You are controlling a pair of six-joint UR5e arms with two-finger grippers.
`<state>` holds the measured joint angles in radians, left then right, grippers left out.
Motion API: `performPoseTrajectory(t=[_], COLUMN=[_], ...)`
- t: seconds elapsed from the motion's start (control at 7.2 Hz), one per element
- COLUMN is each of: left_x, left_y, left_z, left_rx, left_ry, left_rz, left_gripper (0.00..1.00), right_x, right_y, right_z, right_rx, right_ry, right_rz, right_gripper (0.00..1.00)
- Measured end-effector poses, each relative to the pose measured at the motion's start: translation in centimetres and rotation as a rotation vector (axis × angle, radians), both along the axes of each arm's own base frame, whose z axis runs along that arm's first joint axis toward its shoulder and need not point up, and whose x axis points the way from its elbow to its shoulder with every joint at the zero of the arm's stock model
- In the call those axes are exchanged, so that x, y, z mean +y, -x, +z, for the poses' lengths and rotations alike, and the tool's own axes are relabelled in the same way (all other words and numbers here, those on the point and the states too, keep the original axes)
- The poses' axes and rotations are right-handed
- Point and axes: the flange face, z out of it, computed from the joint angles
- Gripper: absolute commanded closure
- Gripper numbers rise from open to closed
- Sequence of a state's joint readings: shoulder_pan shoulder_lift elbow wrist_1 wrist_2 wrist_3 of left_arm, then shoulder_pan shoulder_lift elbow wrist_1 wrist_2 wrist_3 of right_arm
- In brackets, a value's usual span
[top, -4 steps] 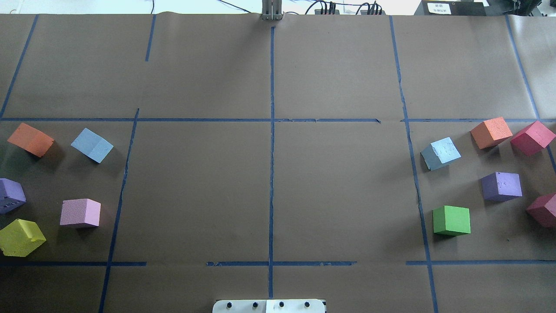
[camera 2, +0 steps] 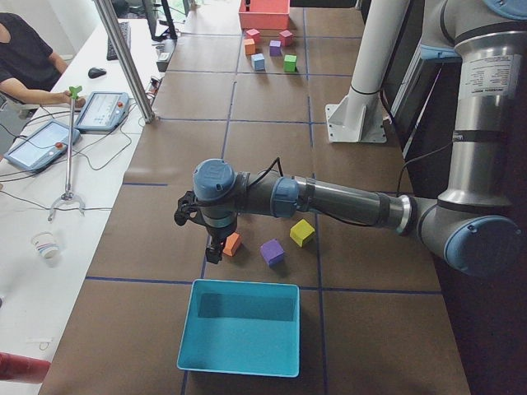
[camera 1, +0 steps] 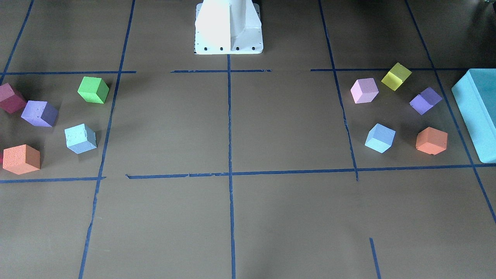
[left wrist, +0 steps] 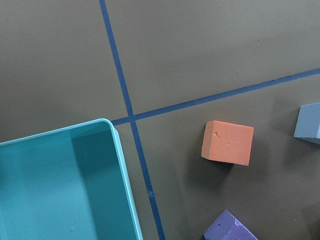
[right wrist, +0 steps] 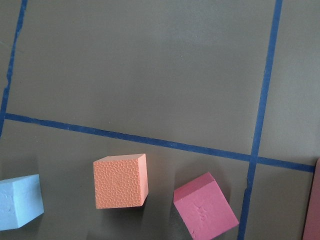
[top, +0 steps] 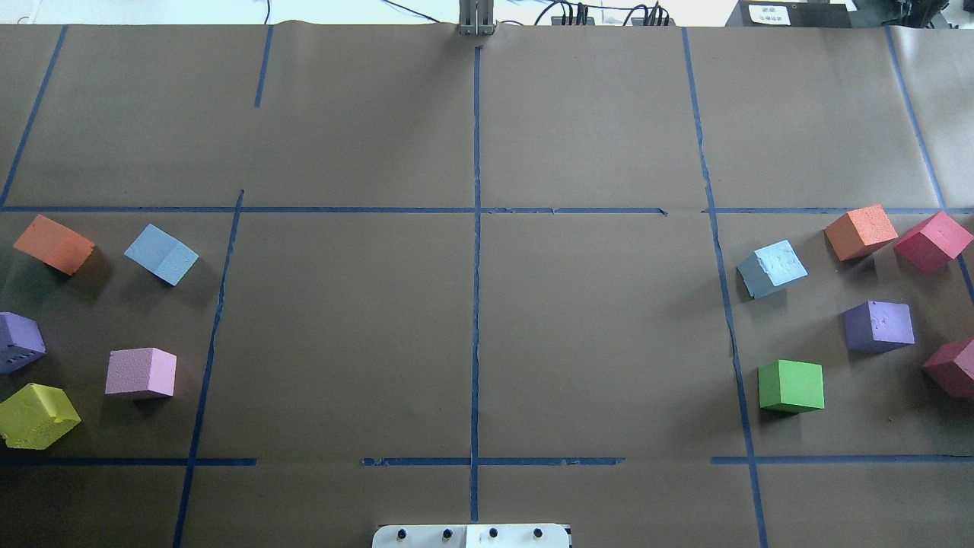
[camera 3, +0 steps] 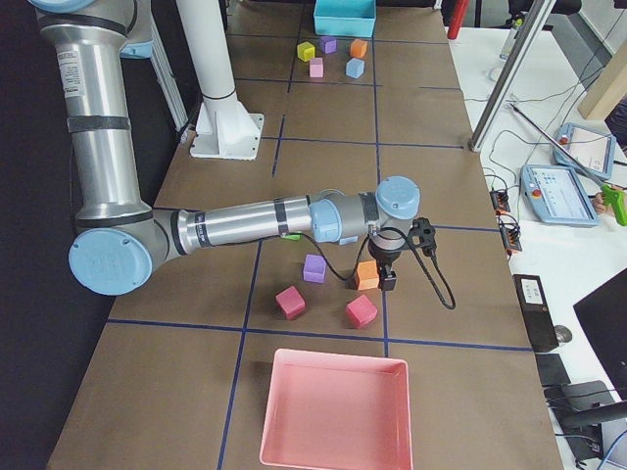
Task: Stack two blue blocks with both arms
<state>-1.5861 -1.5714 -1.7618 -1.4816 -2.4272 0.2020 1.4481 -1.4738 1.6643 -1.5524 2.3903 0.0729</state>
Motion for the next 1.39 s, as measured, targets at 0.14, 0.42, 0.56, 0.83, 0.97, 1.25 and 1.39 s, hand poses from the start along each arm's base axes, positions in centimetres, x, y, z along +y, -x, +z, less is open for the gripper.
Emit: performPoseTrajectory(t=[0.14,0.42,0.56,0.83,0.97,1.25,1.39], left_x=[0.0,0.2,0.3,0.3,0.4,0.5,0.5], left_y=[-0.1,-0.2,-0.3,-0.6,-0.6,-1.6,-2.4], left_z=[-0.3,-0.2,0.1,0.8,1.2,1.6,1.6], left_rx=[0.001,0.011,0.013,0.014,0.013,0.015,0.017], left_ry=[-0.007,-0.006,0.0,-0.027,-0.056,-0.078,-0.08], left_rz=[0.001,0.005,0.007,0.015,0.017,0.037,0.053], left_gripper=[0.0,0.0,0.0,0.0,0.0,0.0,0.0], right_x=[0.1,0.6,0.6,0.6,0.7,1.6,2.3], right_y=[0.0,-0.1,0.0,1.3,3.3,11.6,16.5], right_z=[0.0,0.8,1.1,0.5,-0.5,-4.4,-6.7], right_rx=[-0.001,-0.002,-0.004,-0.019,-0.037,-0.096,-0.11], right_ry=[-0.012,-0.042,-0.053,-0.078,-0.104,-0.104,-0.09], right_rz=[-0.001,-0.002,-0.002,-0.026,-0.043,-0.016,0.021], right_gripper=[0.0,0.0,0.0,0.0,0.0,0.03,0.07])
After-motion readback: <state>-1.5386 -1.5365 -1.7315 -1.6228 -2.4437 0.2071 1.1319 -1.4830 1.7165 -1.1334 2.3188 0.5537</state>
